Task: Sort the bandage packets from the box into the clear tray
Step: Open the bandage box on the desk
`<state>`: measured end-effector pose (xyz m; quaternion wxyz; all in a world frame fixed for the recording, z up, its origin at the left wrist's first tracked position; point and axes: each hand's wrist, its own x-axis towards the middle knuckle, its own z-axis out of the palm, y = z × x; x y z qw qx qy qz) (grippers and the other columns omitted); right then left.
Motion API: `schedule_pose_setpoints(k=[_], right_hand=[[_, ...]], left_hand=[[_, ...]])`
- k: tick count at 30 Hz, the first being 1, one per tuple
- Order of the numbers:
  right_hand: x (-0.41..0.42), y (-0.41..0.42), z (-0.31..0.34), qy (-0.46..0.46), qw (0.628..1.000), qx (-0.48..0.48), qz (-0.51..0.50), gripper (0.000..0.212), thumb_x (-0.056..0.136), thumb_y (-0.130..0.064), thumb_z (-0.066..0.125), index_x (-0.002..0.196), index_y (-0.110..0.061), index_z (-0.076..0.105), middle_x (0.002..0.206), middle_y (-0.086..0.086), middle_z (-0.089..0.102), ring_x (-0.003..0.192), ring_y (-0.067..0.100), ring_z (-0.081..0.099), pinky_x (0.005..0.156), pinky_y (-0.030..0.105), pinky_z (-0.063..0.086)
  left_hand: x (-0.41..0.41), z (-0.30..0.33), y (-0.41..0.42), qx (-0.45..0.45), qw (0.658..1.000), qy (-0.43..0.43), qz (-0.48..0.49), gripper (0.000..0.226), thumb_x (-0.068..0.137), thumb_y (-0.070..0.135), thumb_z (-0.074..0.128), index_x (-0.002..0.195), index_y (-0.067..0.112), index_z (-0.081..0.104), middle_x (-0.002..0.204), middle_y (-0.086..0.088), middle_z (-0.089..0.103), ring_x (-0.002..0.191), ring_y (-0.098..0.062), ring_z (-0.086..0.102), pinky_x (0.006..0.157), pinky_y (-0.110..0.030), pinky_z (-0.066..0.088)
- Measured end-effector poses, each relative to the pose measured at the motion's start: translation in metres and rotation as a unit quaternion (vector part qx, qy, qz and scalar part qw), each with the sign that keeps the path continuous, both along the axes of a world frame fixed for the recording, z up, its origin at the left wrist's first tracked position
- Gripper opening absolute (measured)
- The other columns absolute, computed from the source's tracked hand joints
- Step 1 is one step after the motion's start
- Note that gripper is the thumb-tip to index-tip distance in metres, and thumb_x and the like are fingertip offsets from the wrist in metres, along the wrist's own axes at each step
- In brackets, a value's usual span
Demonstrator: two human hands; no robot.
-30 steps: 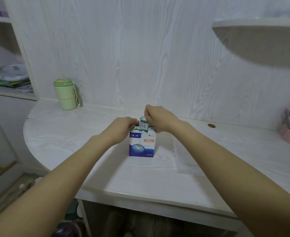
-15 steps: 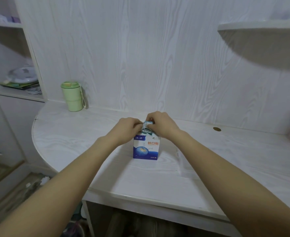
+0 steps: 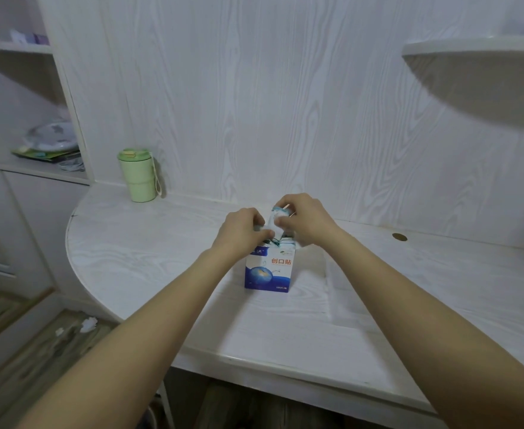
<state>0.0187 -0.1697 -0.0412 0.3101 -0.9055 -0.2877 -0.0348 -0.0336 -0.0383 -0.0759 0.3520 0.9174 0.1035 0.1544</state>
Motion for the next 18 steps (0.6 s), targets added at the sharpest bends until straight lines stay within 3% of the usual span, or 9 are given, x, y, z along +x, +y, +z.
schedule_pose_setpoints(k=[3, 8, 11, 14, 18], right_hand=[[-0.001, -0.003, -0.004, 0.005, 1.0, 0.012, -0.003, 0.018, 0.09, -0.012, 0.06, 0.107, -0.008, 0.066, 0.089, 0.003, 0.061, 0.077, 0.016, 0.059, 0.056, 0.018, 0.044], [-0.011, -0.027, 0.006, -0.042, 0.985, 0.16, -0.042, 0.01, 0.088, -0.01, 0.06, 0.092, -0.008, 0.069, 0.079, 0.004, 0.064, 0.073, 0.019, 0.063, 0.069, 0.029, 0.051], [-0.017, -0.056, 0.016, -0.024, 0.972, 0.232, -0.043, 0.009, 0.088, -0.007, 0.061, 0.086, -0.014, 0.067, 0.073, -0.001, 0.064, 0.065, 0.011, 0.061, 0.061, 0.022, 0.052], [-0.024, -0.084, 0.018, 0.032, 0.957, 0.288, -0.015, 0.009, 0.088, -0.004, 0.062, 0.086, -0.012, 0.067, 0.073, -0.002, 0.065, 0.063, 0.007, 0.061, 0.061, 0.019, 0.051], [-0.037, -0.117, 0.011, 0.099, 0.936, 0.337, 0.022, 0.008, 0.087, -0.005, 0.064, 0.088, -0.012, 0.07, 0.075, -0.001, 0.069, 0.066, 0.006, 0.063, 0.064, 0.017, 0.051]], left_hand=[[-0.004, 0.0, -0.002, 0.025, 0.999, 0.011, -0.022, 0.053, 0.087, 0.042, 0.061, 0.131, 0.014, 0.051, 0.133, -0.004, 0.054, 0.119, -0.019, 0.051, 0.1, -0.041, 0.042], [-0.017, -0.006, -0.007, 0.163, 0.986, -0.006, -0.024, 0.067, 0.087, 0.056, 0.053, 0.141, 0.018, 0.041, 0.143, 0.0, 0.044, 0.133, -0.019, 0.036, 0.112, -0.047, 0.023], [-0.024, -0.001, -0.018, 0.11, 0.989, -0.094, -0.041, 0.057, 0.092, 0.043, 0.053, 0.14, 0.016, 0.042, 0.144, -0.001, 0.044, 0.134, -0.018, 0.034, 0.114, -0.035, 0.02], [-0.028, 0.014, -0.043, 0.029, 0.983, -0.147, -0.107, 0.052, 0.096, 0.039, 0.048, 0.142, 0.016, 0.04, 0.144, 0.001, 0.043, 0.133, -0.013, 0.035, 0.101, -0.016, 0.023], [-0.025, 0.03, -0.081, -0.016, 0.969, -0.068, -0.236, 0.05, 0.096, 0.047, 0.042, 0.139, 0.021, 0.045, 0.131, 0.007, 0.052, 0.119, -0.01, 0.049, 0.092, -0.02, 0.034]])
